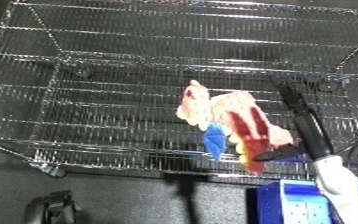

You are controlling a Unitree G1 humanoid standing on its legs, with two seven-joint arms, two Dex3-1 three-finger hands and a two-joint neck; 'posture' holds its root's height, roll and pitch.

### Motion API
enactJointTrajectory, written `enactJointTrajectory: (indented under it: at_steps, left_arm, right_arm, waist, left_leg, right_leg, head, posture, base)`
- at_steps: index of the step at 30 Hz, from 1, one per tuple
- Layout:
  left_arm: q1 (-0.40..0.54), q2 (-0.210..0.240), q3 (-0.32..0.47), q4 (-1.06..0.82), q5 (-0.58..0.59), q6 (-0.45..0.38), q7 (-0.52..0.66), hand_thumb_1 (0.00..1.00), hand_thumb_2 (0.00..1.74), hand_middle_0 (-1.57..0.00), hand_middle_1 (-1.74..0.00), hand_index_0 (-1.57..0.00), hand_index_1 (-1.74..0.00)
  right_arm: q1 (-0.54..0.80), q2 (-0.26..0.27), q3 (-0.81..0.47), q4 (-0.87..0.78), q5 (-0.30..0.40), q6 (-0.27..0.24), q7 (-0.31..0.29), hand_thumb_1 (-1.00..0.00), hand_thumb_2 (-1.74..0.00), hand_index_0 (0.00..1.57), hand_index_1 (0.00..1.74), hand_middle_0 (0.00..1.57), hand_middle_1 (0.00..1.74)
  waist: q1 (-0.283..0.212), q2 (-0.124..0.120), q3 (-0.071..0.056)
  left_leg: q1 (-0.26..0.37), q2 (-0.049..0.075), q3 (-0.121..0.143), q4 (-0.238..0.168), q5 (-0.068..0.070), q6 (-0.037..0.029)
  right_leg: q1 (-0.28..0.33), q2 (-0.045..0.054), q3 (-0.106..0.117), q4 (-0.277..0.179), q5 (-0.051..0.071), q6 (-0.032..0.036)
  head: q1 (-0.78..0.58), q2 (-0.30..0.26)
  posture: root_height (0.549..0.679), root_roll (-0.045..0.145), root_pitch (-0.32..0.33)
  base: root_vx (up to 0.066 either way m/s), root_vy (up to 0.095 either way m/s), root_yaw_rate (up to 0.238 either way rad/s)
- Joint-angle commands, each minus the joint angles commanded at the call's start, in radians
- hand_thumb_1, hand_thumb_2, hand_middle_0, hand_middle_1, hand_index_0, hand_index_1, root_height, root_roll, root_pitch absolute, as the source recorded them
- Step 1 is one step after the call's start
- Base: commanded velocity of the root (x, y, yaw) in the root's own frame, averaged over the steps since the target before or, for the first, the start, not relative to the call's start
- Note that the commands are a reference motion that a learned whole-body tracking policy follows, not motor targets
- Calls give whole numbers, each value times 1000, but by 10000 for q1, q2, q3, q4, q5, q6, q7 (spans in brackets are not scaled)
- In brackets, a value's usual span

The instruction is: Pick up the object and place it into the box

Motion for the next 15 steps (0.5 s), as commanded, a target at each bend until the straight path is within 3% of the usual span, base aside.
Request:
enactJointTrajectory:
  at_steps: [6,15]
  left_arm:
    - [7,158,-317,-20,-91,-117,-2,1000,1740,-1570,-1740,-1570,-1740]
    - [-41,253,-709,-44,-198,-252,83,1000,1740,-1570,-1740,-1570,-1740]
  right_arm:
    - [-1293,-298,1166,1702,-703,310,62,0,0,0,0,0,0]
    - [-2385,-19,2063,3474,-715,605,105,0,0,0,0,0,0]
  waist:
    - [317,85,72]
    - [641,257,289]
  left_leg:
    - [-67,-51,-96,-4,25,-7]
    - [-314,-127,-213,31,83,2]
  right_leg:
    - [-26,-17,-54,-25,57,15]
    - [-287,-19,-76,34,151,35]
  head:
    - [397,-26]
    - [1145,401]
  posture:
    - [641,41,-177]
    - [641,39,-160]
  base:
    - [7,-7,23]
    - [6,-2,20]
